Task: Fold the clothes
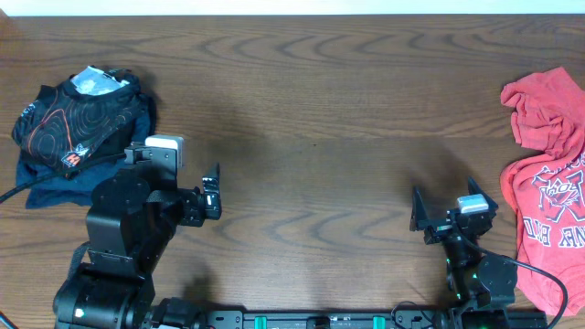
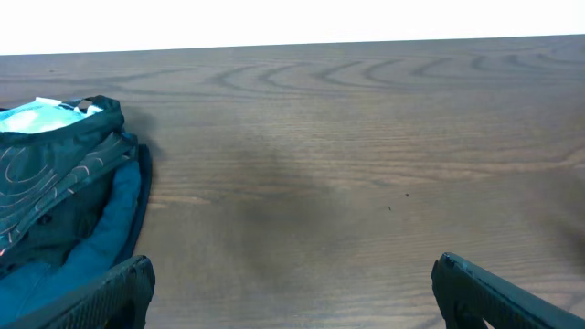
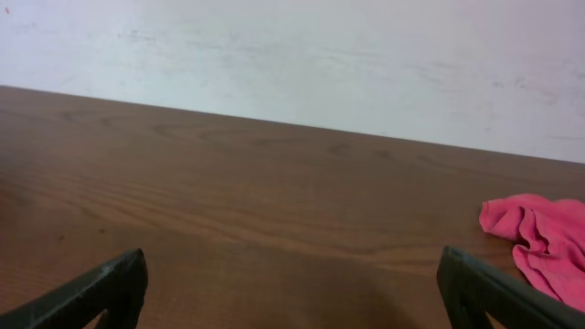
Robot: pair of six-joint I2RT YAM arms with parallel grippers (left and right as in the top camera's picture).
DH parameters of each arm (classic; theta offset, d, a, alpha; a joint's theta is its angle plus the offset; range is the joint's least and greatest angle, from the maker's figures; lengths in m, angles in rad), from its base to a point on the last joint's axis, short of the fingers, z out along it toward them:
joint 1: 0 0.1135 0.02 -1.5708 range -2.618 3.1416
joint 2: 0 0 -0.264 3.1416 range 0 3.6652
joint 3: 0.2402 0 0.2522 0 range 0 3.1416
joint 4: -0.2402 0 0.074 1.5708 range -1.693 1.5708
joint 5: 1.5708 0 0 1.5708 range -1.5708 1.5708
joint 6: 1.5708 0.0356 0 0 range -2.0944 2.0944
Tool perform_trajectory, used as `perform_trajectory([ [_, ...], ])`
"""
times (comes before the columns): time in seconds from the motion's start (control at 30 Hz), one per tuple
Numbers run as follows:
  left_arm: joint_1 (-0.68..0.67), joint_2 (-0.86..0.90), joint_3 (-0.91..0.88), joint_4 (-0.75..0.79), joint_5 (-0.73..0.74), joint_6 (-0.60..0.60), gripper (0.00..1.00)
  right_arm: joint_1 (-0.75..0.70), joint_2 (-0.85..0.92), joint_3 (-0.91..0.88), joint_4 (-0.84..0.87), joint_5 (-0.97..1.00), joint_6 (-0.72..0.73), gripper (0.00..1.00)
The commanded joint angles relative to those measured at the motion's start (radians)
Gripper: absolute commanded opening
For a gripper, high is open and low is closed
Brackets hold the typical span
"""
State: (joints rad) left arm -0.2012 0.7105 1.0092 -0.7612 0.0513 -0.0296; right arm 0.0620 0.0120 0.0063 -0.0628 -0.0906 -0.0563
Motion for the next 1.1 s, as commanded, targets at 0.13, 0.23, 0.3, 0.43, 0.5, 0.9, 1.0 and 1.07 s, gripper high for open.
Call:
perform_trajectory([
  [0.13, 0.002, 0.0, 0.0, -0.017, -0.011, -0.01, 0.98, -0.01, -0.006, -0.001, -0.003, -0.014, -0.012, 0.99],
  [0.23, 0.013, -0.008, -0.01, -0.049, -0.039, 0.013, 0.98, -0.01, -0.006, -0.001, -0.002, -0.014, -0.012, 0.99],
  [0.3, 0.036, -0.034, -0.04, -0.064, -0.045, 0.014, 0.98, -0.01, -0.006, -0.001, -0.003, -0.014, -0.012, 0.99],
  [0.43, 0.098, -0.126, -0.167, -0.06, -0.045, 0.013, 0.98, -0.01, -0.006, -0.001, -0.002, -0.014, -0.012, 0.99],
  [0.5, 0.123, -0.184, -0.253, -0.029, -0.045, 0.013, 0.98, -0.01, -0.006, -0.001, -0.002, -0.014, -0.012, 0.99],
  [0.9, 0.206, -0.564, -0.78, 0.461, -0.045, 0.013, 0.98, -0.01, -0.006, -0.001, -0.003, -0.014, -0.012, 0.99],
  [1.0, 0.214, -0.622, -0.866, 0.582, -0.045, 0.013, 0.98, -0.01, -0.006, -0.001, -0.002, -0.014, -0.012, 0.99],
  [1.07, 0.219, -0.652, -0.916, 0.668, -0.045, 0.013, 0.98, -0.01, -0.006, -0.001, -0.002, -0.014, -0.012, 0.99],
])
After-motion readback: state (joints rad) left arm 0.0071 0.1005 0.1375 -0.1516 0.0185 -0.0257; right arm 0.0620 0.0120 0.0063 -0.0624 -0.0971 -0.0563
